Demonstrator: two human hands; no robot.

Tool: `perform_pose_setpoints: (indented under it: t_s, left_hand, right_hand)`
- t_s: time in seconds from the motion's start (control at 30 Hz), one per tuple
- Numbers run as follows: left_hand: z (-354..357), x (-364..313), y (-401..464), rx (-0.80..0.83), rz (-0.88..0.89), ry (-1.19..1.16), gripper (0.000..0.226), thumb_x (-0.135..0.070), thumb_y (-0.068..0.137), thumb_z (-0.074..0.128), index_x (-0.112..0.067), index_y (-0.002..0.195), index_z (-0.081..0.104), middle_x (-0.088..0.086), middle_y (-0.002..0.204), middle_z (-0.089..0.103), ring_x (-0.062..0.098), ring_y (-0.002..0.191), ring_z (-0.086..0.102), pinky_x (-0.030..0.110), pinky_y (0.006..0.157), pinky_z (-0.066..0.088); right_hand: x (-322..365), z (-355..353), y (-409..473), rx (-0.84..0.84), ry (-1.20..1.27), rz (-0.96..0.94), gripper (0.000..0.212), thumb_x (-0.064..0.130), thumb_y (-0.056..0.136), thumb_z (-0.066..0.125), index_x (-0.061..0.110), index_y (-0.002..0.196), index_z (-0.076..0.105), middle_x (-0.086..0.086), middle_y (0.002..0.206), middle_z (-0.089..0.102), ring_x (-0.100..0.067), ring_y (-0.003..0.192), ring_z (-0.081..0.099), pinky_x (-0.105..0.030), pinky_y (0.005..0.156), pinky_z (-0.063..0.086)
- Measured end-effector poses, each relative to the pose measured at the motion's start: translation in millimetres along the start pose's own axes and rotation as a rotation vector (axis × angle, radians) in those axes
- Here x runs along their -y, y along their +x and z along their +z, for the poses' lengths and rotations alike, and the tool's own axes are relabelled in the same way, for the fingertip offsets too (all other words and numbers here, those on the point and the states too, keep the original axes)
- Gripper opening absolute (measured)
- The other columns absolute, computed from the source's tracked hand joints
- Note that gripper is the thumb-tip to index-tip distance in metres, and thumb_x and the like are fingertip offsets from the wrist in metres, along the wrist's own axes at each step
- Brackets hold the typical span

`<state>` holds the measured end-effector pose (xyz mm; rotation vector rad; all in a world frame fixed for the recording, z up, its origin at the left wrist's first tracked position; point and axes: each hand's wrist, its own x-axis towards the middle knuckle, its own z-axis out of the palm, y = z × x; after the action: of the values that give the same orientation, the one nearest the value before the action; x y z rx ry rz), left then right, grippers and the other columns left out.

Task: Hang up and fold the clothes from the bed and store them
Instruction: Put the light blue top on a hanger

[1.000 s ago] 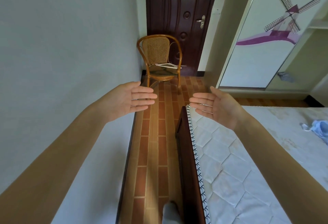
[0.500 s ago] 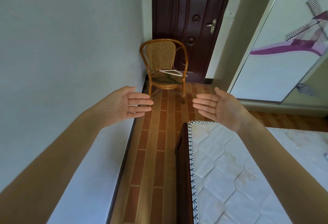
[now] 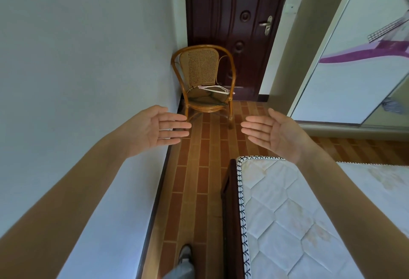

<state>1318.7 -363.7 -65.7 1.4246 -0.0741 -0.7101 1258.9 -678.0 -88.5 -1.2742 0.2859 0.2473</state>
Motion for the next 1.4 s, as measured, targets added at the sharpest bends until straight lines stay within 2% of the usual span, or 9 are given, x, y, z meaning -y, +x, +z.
perform_pose_setpoints:
  t_s: [0.27,0.47,0.57,0.63,0.97,1.2,1.4]
  left_hand:
    - [-41.3,-31.8,85.8,0.08,-0.025,0.038,0.049,-0.037,0.104,0.026,-0.007,0.123,0.061,0.013,0.122,0.068,0.028,0.115,0.064,0.04,0.097,0.05]
    - [-91.4,-66.6,139.8,0.069,-0.02,0.02,0.049,-0.038,0.104,0.03,-0.006,0.125,0.06,0.013,0.121,0.068,0.026,0.112,0.066,0.037,0.093,0.054]
    - [-110.9,-79.4,162.0,0.051,-0.016,0.016,0.048,-0.037,0.104,0.03,-0.007,0.124,0.061,0.011,0.12,0.069,0.026,0.111,0.067,0.039,0.095,0.053]
    - [-121.8,-87.3,174.0,0.044,-0.016,0.011,0.047,-0.037,0.104,0.03,-0.007,0.124,0.061,0.011,0.121,0.069,0.026,0.111,0.066,0.04,0.098,0.051]
    - [-162.5,-118.2,233.9,0.057,0.0,-0.007,0.046,-0.037,0.104,0.03,-0.009,0.123,0.062,0.01,0.121,0.069,0.026,0.111,0.067,0.039,0.094,0.052]
    - [-176.3,-141.5,299.6,0.032,-0.007,-0.013,0.046,-0.037,0.104,0.031,-0.008,0.121,0.062,0.011,0.119,0.07,0.026,0.109,0.068,0.039,0.093,0.053]
    - [-162.5,-171.4,388.5,0.019,-0.027,0.019,0.046,-0.037,0.105,0.031,-0.007,0.123,0.061,0.012,0.119,0.07,0.028,0.111,0.066,0.042,0.1,0.048]
  right_hand:
    - [19.9,2.7,74.4,-0.078,-0.007,-0.018,0.055,0.042,0.107,0.024,0.009,0.116,0.067,-0.008,0.118,0.071,-0.021,0.114,0.066,-0.037,0.104,0.046]
    - [52.2,39.7,150.1,-0.063,-0.016,-0.034,0.053,0.041,0.107,0.026,0.008,0.117,0.066,-0.009,0.119,0.071,-0.021,0.113,0.067,-0.034,0.099,0.049]
    - [59.3,50.8,178.3,-0.056,-0.031,-0.034,0.053,0.041,0.107,0.026,0.008,0.119,0.065,-0.009,0.119,0.071,-0.02,0.113,0.066,-0.035,0.1,0.048]
    - [62.3,53.7,192.4,-0.073,-0.04,-0.025,0.053,0.041,0.107,0.026,0.008,0.12,0.065,-0.009,0.119,0.071,-0.021,0.113,0.067,-0.035,0.1,0.048]
    - [99.7,54.7,252.1,-0.109,-0.043,-0.025,0.054,0.041,0.107,0.026,0.006,0.124,0.063,-0.01,0.12,0.07,-0.023,0.114,0.066,-0.036,0.101,0.048]
    - [124.7,37.4,324.1,-0.102,-0.038,-0.014,0.054,0.041,0.107,0.026,0.006,0.122,0.064,-0.01,0.12,0.07,-0.023,0.114,0.066,-0.037,0.104,0.047]
    - [153.1,-6.8,400.6,-0.099,0.002,-0.001,0.054,0.041,0.107,0.026,0.006,0.122,0.064,-0.011,0.122,0.069,-0.024,0.115,0.065,-0.039,0.107,0.044]
